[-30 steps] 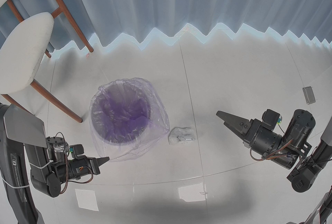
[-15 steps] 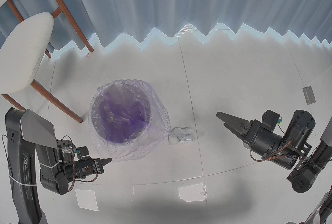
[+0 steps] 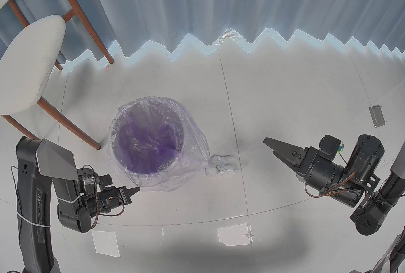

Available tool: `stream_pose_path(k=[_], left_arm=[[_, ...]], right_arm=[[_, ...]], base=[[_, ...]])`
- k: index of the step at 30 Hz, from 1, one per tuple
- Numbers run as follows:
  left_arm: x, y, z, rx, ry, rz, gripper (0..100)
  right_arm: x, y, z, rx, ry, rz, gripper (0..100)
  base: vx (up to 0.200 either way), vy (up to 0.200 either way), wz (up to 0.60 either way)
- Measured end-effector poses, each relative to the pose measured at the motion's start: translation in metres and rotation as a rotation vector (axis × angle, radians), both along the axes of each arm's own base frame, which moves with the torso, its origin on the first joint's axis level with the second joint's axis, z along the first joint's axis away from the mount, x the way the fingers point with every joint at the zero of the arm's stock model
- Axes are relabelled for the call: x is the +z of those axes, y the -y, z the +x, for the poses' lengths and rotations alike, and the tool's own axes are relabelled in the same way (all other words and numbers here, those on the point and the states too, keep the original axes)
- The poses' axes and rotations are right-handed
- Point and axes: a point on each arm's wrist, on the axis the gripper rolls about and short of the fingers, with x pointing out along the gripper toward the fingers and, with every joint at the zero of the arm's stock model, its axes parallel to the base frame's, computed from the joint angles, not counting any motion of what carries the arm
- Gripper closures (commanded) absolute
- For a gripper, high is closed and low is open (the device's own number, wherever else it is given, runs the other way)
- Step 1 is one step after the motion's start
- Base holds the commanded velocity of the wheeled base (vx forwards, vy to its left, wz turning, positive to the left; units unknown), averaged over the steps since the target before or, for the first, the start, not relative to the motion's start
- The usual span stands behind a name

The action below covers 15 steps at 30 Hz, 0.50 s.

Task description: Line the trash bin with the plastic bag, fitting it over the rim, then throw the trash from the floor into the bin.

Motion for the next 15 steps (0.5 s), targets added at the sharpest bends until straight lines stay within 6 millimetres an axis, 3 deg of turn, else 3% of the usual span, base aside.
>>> stream_pose_path(k=[14,15], left_arm=[[-0.010,0.007,0.015,0.008,-0.007,-0.052,100],[-0.010,0.007,0.015,0.009,-0.009,-0.052,0]], right_arm=[[-0.002,0.000,0.000,-0.001,-0.002,-0.010,0],[-0.003,0.000,0.000,-0.001,-0.004,-0.012,0]], base=[[0.000,0.000,0.00],[0.000,0.000,0.00]])
